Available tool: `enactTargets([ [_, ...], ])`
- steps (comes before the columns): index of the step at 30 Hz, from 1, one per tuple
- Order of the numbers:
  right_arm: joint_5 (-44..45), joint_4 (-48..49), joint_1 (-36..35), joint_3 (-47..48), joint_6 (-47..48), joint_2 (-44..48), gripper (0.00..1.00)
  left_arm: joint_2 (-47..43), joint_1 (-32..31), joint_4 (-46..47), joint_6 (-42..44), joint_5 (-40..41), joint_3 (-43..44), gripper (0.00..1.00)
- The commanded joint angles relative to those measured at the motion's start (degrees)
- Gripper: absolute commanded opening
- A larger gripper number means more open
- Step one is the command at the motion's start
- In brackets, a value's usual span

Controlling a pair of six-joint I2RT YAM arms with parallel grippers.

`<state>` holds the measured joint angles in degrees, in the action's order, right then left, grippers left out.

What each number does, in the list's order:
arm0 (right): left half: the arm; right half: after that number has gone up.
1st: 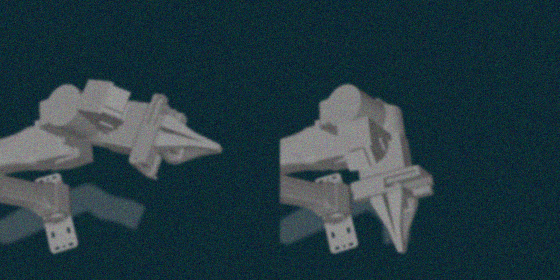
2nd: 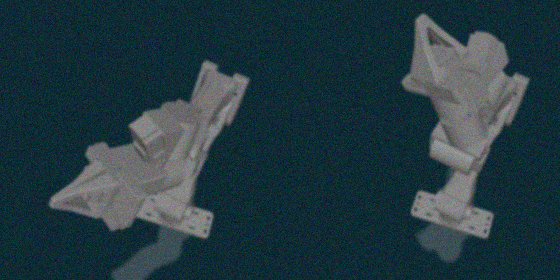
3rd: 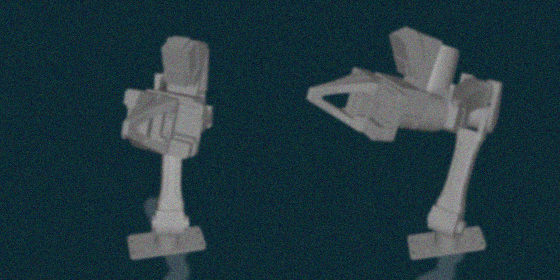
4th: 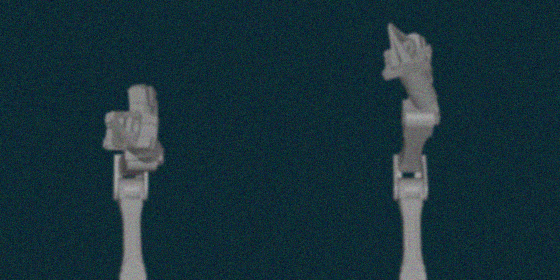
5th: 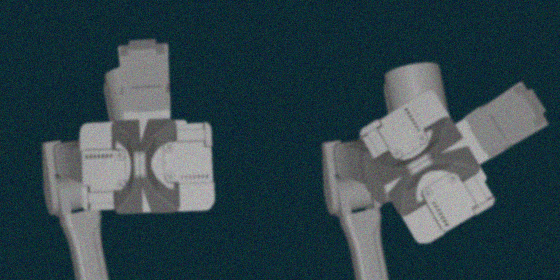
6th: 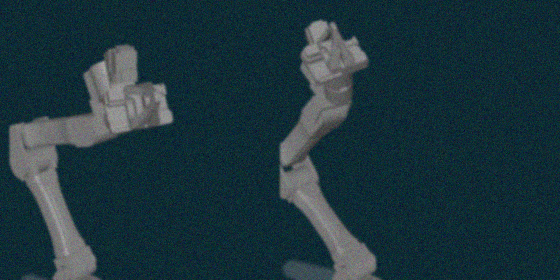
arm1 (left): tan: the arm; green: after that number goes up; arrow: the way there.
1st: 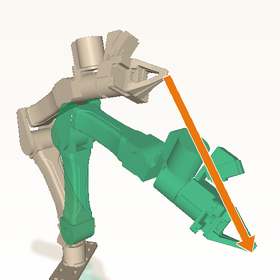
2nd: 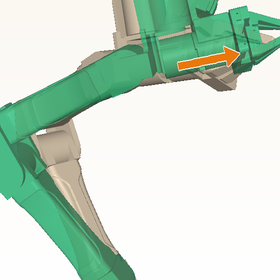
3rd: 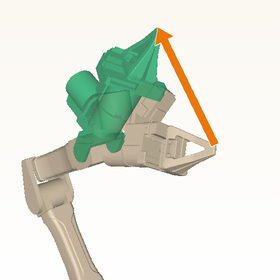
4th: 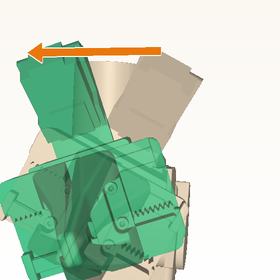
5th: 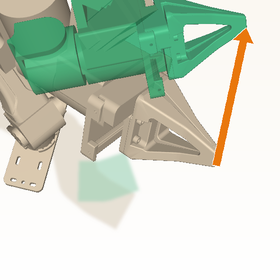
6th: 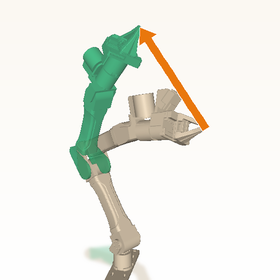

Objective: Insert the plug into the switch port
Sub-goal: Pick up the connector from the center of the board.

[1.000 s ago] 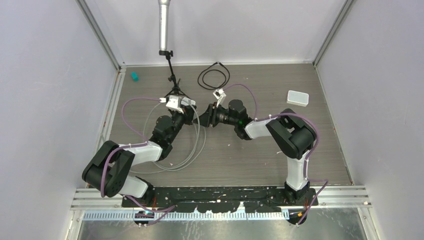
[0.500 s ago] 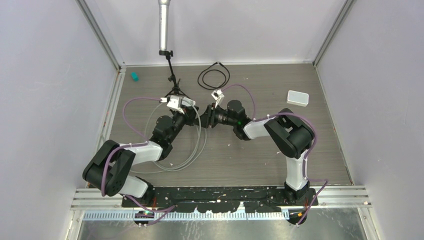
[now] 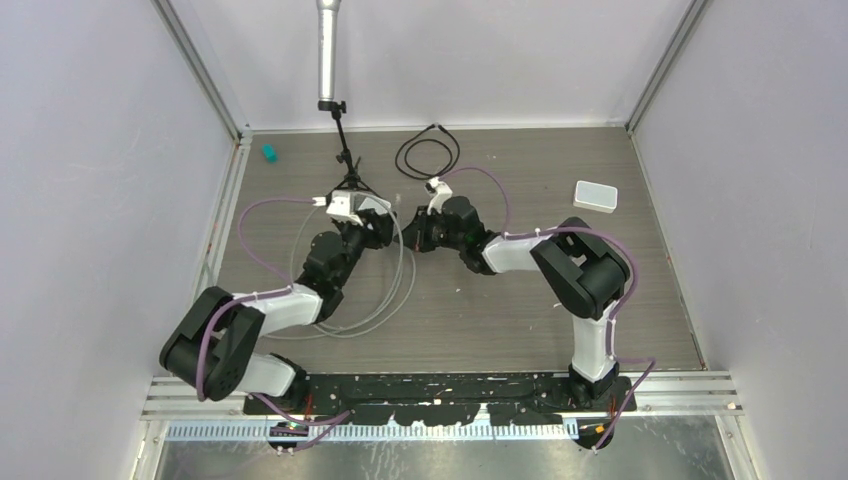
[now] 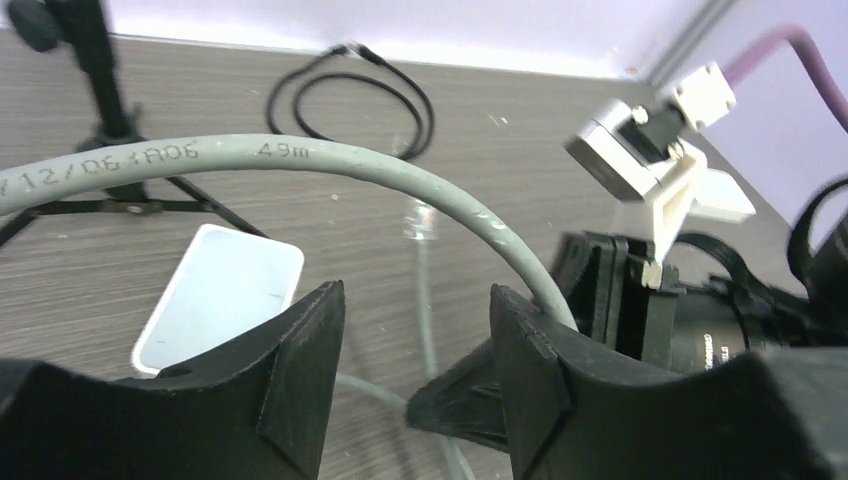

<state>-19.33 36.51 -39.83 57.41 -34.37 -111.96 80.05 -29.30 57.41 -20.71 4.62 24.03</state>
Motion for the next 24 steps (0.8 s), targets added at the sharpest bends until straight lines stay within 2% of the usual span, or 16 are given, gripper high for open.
enactTargets([
  [1, 16.5, -6.8, 0.4, -0.7, 3.0, 6.6, 0.01, -5.1, -0.3, -2.6, 1.2, 11.3, -0.2, 0.59],
  [7, 23.5, -8.3, 0.6, -3.4, 5.4, 10.4, 0.01, -8.0, -0.3, -12.3, 0.3, 20.8, 1.5, 0.60],
  [13, 22.3, -7.2, 1.4, -5.2, 6.8, 11.2, 0.01, -9.8, -0.3, -27.5, -1.8, 26.8, 6.6, 0.60],
  [17, 21.3, -5.4, 1.4, -6.5, 8.5, 12.3, 0.01, -10.3, -0.3, -34.2, -2.5, 28.4, 9.1, 0.60],
  [20, 16.3, -3.4, 1.4, -7.3, 10.1, 12.3, 0.01, -10.9, -0.2, -33.4, -2.1, 26.0, 8.9, 0.60],
  [24, 8.5, 0.5, 1.4, -7.9, 10.7, 11.5, 0.01, -12.0, -0.2, -26.9, -0.3, 15.4, 6.9, 0.61],
])
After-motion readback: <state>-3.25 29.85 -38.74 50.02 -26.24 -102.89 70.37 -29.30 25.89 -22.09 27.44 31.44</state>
